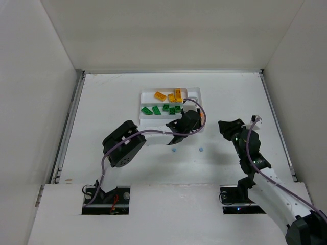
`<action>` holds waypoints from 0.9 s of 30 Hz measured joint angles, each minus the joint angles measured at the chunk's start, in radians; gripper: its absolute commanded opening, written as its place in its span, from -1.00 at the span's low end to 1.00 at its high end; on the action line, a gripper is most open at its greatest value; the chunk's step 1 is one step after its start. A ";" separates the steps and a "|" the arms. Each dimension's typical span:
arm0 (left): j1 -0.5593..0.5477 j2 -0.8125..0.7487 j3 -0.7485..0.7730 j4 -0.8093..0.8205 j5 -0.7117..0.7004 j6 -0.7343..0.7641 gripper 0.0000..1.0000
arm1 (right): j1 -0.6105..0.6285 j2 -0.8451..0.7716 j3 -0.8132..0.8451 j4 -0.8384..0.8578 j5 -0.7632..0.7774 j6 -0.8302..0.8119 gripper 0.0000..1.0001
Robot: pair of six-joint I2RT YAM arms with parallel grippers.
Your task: Sort the legos into containers by color
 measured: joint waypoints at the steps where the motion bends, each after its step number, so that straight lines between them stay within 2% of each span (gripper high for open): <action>1: 0.002 0.007 0.003 -0.004 0.001 0.003 -0.18 | 0.000 -0.007 0.000 0.000 0.000 0.000 -0.25; 4: 0.007 0.006 0.005 -0.010 0.000 0.013 -0.04 | 0.000 -0.011 0.000 0.001 -0.003 0.000 -0.21; 9: 0.007 -0.072 -0.049 -0.008 0.003 0.032 -0.08 | 0.034 0.030 0.000 0.007 -0.008 -0.008 -0.39; 12: 0.013 -0.225 -0.175 0.005 0.004 0.040 -0.14 | 0.115 0.111 0.015 0.012 -0.020 -0.031 -0.43; 16: 0.049 -0.474 -0.391 0.040 -0.002 0.039 -0.15 | 0.282 0.271 0.078 0.028 -0.032 -0.084 -0.44; 20: 0.105 -0.719 -0.624 0.045 -0.035 0.032 -0.15 | 0.423 0.454 0.177 0.055 -0.040 -0.133 -0.31; 25: 0.177 -0.924 -0.821 0.001 -0.062 0.003 -0.14 | 0.524 0.655 0.287 0.084 -0.037 -0.159 -0.17; 26: 0.189 -0.953 -0.850 -0.003 -0.066 -0.003 -0.14 | 0.534 0.688 0.307 0.085 -0.034 -0.160 -0.21; 27: 0.200 -0.978 -0.877 -0.007 -0.068 -0.010 -0.14 | 0.543 0.719 0.327 0.085 -0.029 -0.161 -0.34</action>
